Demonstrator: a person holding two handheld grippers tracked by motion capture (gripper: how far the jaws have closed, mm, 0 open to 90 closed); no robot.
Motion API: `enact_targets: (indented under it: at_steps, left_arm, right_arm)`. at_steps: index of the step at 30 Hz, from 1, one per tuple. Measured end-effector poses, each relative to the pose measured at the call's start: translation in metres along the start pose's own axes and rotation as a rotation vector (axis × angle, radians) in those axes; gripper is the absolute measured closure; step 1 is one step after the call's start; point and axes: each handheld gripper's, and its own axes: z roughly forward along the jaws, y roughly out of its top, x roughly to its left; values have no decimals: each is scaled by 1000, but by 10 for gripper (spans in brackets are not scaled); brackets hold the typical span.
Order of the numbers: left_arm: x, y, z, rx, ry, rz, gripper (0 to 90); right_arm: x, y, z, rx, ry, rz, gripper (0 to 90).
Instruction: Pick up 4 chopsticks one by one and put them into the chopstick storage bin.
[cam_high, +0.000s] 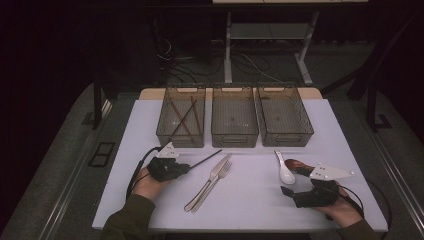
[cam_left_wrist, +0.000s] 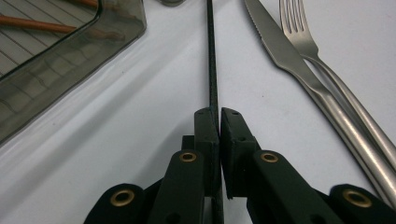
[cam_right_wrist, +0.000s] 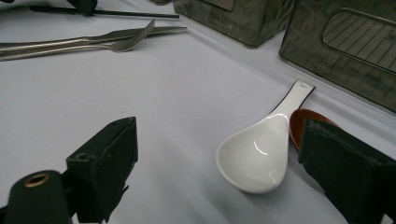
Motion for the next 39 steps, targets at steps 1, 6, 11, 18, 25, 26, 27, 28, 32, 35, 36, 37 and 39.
enact_targets:
  at_steps: [1, 6, 11, 18, 25, 26, 27, 28, 32, 35, 36, 37, 39]
  left_arm:
    - [0, 0, -1, -2, -1, 2, 855]
    - [-1, 2, -7, -14, -11, -6, 856]
    - [-4, 6, -15, -19, -11, -14, 855]
    - [-7, 10, -22, -9, -10, -11, 855]
    - [-8, 14, -32, -25, -5, -15, 855]
    - [-8, 14, -34, -31, -4, -17, 855]
    - [-7, 15, -35, -34, -2, -22, 855]
    - [-6, 15, -37, -38, -2, -28, 856]
    - [-3, 18, -45, -48, 2, -41, 855]
    - [0, 20, -49, -61, 8, -47, 855]
    - [1, 21, -50, -67, 9, -53, 855]
    - [2, 22, -52, -68, 11, -49, 855]
    - [4, 25, -54, -74, 15, -53, 855]
  right_arm:
    - [0, 0, 0, 1, 1, -1, 122]
    - [0, 0, 0, 0, -2, -1, 122]
    - [0, 0, 0, 0, 2, -5, 122]
    - [0, 0, -1, -3, -2, -4, 122]
    - [-1, 0, -1, -4, -5, -3, 122]
    - [-1, 0, -1, -3, -5, -3, 122]
    - [-1, 0, -1, -3, -6, -3, 122]
    - [-1, 0, -1, -3, -5, -3, 122]
    - [-1, 0, 0, -3, -6, -4, 122]
    - [-1, 0, 0, -1, -7, -2, 122]
    - [-1, 0, 0, 0, -8, -2, 121]
    - [-1, 0, 0, 1, -8, -1, 122]
    - [-1, 0, 0, -4, -9, -5, 122]
